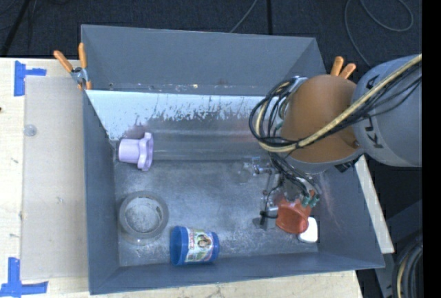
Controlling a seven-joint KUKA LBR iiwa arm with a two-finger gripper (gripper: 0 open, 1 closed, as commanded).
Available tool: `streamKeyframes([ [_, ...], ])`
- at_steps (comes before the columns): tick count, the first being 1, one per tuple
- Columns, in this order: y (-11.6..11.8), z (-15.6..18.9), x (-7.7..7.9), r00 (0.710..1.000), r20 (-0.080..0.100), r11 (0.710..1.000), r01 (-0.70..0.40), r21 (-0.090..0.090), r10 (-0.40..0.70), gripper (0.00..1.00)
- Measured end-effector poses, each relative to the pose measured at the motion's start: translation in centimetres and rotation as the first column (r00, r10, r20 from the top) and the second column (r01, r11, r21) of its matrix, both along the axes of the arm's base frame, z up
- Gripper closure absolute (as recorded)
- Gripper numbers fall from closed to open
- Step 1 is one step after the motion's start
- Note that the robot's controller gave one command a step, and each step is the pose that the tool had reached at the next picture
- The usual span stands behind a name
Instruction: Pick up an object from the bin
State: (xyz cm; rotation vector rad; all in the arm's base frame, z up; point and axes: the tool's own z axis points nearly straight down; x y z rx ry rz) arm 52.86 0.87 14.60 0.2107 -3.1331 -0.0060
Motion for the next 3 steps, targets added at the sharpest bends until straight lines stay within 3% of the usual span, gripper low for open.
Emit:
streamKeyframes([
  [1,-5.4,-0.2,0.5,0.988,0.002,0.988,-0.157,-0.002,0.157,0.00],
  [2,-7.7,0.8,-1.0,0.990,-0.001,0.990,-0.138,-0.003,0.138,0.00],
  [3,-11.7,2.1,-3.9,0.990,0.000,0.990,-0.139,-0.002,0.139,1.00],
])
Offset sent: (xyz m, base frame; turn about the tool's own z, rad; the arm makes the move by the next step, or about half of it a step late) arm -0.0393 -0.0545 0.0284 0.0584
